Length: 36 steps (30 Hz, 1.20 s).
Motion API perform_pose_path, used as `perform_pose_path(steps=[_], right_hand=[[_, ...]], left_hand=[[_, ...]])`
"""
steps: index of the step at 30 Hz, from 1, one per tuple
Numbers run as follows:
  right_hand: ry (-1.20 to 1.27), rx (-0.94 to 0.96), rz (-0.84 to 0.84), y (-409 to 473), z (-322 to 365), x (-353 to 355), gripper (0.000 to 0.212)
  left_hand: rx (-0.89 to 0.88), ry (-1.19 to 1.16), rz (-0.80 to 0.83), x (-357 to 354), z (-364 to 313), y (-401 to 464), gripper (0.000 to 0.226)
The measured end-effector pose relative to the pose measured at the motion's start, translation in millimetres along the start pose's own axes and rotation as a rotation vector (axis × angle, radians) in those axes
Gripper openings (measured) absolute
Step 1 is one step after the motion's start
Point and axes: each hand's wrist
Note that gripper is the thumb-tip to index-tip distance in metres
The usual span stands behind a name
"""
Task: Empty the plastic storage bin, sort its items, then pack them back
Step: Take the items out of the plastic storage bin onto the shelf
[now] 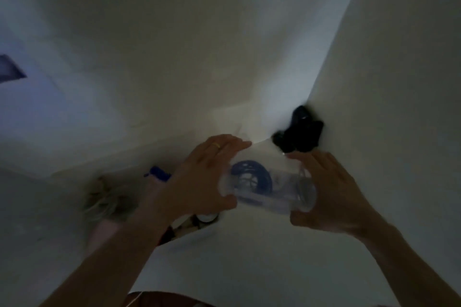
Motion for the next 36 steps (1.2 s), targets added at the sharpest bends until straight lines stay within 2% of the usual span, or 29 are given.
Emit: perform_pose_path(steps=[4, 8, 14, 19, 22, 24, 26, 28, 29, 32, 34, 36], right_hand=[[0.087, -0.349, -0.028, -55, -69, -13, 0.097], [0.195, -0.732, 0.058, -65, -114, -57, 0.102], [0.210, -0.954, 0.243, 0, -140, -154, 0.109], [0.296, -0.953, 0.338, 61, -146, -206, 0.108], [0.504, -0.930, 0.377, 88, -157, -211, 0.103], [0.659, -0.909, 0.435, 99, -167, -201, 0.087], [0.796, -0.920, 0.485, 105, -176, -184, 0.062], [0.946, -0.984, 0.474, 105, -190, -170, 0.039], [0.974, -0.999, 0.447, 105, -197, -165, 0.037], [0.825, -1.000, 0.354, 104, -216, -171, 0.051], [0.533, -0.923, 0.333, 106, -217, -175, 0.053], [0.247, -0.800, 0.259, 105, -190, -153, 0.045]], left_hand=[[0.120, -0.113, -0.061, -65, -53, 27, 0.083], [0.222, -0.189, 0.038, -128, -86, 8, 0.065], [0.381, -0.169, 0.278, -208, -88, -6, 0.058], [0.541, -0.185, 0.365, -248, -73, 5, 0.058], [0.562, -0.162, 0.374, -255, -69, 10, 0.058], [0.566, -0.159, 0.366, -256, -69, 10, 0.058], [0.595, -0.184, 0.339, -251, -68, 11, 0.058], [0.603, -0.197, 0.283, -244, -66, 14, 0.056], [0.606, -0.198, 0.248, -239, -65, 17, 0.055], [0.633, -0.203, 0.160, -228, -59, 31, 0.051], [0.630, -0.191, 0.129, -219, -56, 37, 0.050], [0.606, -0.172, 0.085, -207, -54, 37, 0.049]])
Point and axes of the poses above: each hand's wrist, its own y-axis towards the middle knuckle, its own x-axis out of the back of the hand, z = x × y, and after that the axes turned 1 degree about -z, right-handed
